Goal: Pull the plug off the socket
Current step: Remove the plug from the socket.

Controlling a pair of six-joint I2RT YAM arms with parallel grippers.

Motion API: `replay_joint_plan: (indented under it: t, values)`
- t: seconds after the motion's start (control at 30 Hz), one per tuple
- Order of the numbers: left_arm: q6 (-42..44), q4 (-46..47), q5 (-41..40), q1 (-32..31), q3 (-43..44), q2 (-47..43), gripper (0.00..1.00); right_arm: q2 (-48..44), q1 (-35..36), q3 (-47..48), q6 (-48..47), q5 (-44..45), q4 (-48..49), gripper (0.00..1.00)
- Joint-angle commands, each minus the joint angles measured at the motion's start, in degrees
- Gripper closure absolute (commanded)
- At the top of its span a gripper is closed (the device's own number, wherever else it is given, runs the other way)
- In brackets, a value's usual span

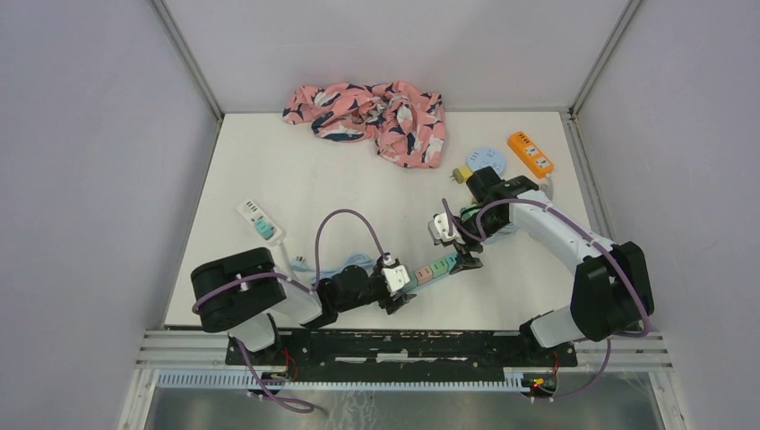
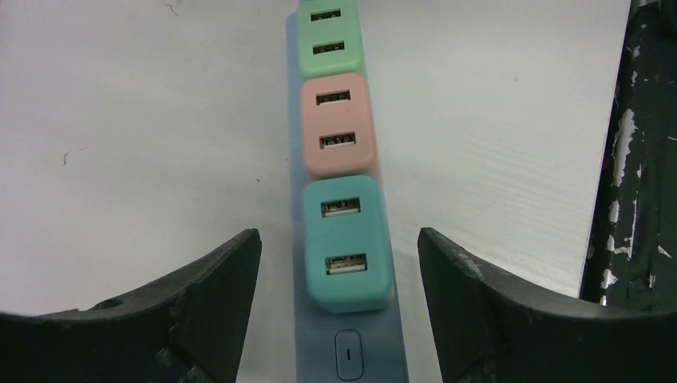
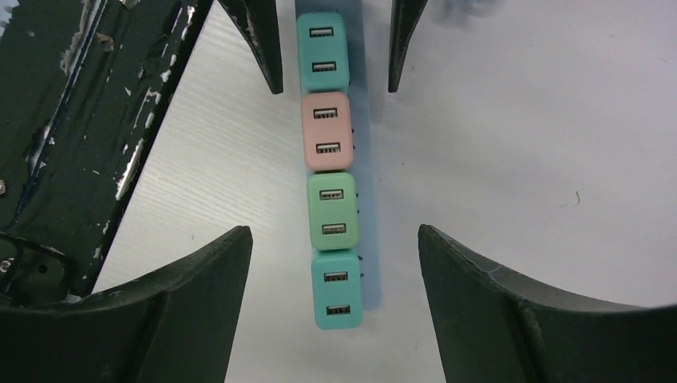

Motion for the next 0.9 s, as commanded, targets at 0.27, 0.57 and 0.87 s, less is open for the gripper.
replay_joint_plan:
  t: [0.27, 0.57, 0.87]
  values:
    - [1.71, 6.06, 2.24, -0.19, 3.63, 5.46, 0.25, 0.75, 0.01, -2.03, -2.34, 6.51, 2.74, 0.20]
    - [1.93, 4.41, 0.70, -0.09, 4.10, 6.85, 0.31, 1.76, 0.00, -2.07, -1.47, 7.68, 3.50, 0.27]
    - [1.97, 3.07, 1.76, -0.16, 4.09, 6.55, 0.68, 3.06, 0.05, -2.26, -1.59, 8.80, 3.71, 0.33]
